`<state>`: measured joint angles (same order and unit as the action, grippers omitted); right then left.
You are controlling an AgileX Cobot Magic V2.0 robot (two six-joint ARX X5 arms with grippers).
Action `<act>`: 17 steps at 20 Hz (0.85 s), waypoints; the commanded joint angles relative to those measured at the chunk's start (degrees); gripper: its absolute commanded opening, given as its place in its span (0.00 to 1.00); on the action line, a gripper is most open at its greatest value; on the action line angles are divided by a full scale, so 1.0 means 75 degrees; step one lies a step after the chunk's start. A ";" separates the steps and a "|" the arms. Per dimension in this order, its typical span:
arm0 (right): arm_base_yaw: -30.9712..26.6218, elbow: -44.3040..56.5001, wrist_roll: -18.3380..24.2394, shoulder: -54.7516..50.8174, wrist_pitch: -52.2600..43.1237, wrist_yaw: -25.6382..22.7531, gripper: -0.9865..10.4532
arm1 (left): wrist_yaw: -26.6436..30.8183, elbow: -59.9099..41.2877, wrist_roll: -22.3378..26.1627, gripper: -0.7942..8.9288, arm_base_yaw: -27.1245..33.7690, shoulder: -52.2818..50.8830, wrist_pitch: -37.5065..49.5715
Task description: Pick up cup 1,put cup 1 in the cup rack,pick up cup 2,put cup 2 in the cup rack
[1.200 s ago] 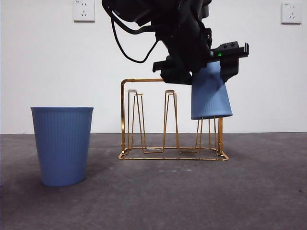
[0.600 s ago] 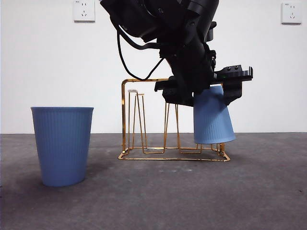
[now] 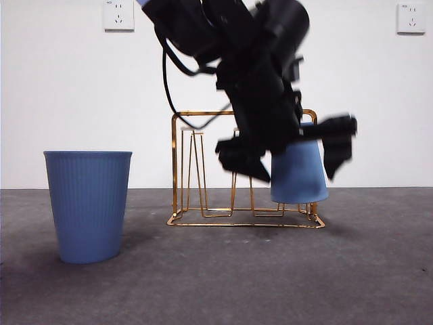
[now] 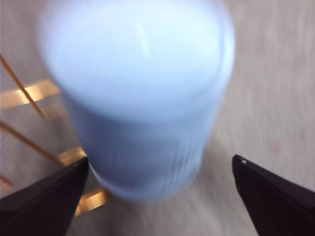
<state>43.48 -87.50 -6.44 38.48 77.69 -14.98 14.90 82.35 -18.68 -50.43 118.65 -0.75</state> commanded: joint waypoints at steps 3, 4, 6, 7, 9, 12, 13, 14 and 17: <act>0.0003 0.0047 0.0082 -0.0017 0.0187 -0.0006 0.22 | -0.0437 -0.0050 -0.0338 0.60 -0.0017 0.0064 -0.0350; 0.0003 0.0047 0.0087 -0.0017 0.0187 -0.0006 0.22 | -0.0694 -0.0050 -0.0437 0.60 -0.0017 0.0044 -0.0536; 0.0000 0.0047 0.0087 -0.0017 0.0189 -0.0006 0.22 | -0.1271 -0.0050 -0.0545 0.60 -0.0038 -0.0015 -0.0982; 0.0003 0.0047 0.0087 -0.0017 0.0187 -0.0006 0.22 | -0.1495 -0.0050 -0.0551 0.60 -0.0073 -0.0058 -0.1227; 0.0000 0.0047 0.0085 -0.0017 0.0187 -0.0006 0.22 | -0.1891 -0.0050 -0.0557 0.60 -0.0146 -0.0198 -0.1731; 0.0000 0.0047 0.0076 -0.0015 0.0187 -0.0006 0.22 | -0.2795 -0.0050 -0.0562 0.60 -0.0315 -0.0586 -0.2340; 0.0003 0.0047 0.0073 -0.0015 0.0187 -0.0006 0.22 | -0.3002 -0.0050 -0.0562 0.60 -0.0408 -0.0784 -0.2477; 0.0000 0.0047 0.0058 -0.0009 0.0187 -0.0006 0.22 | -0.3261 -0.0050 -0.0560 0.60 -0.0484 -0.1064 -0.2608; 0.0003 0.0047 -0.0026 0.0114 0.0184 0.0003 0.22 | -0.3372 -0.0050 -0.0254 0.60 -0.0810 -0.2259 -0.3095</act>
<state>43.48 -87.50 -6.28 38.98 77.69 -14.98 -10.13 82.28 -21.89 -56.40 102.63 -24.18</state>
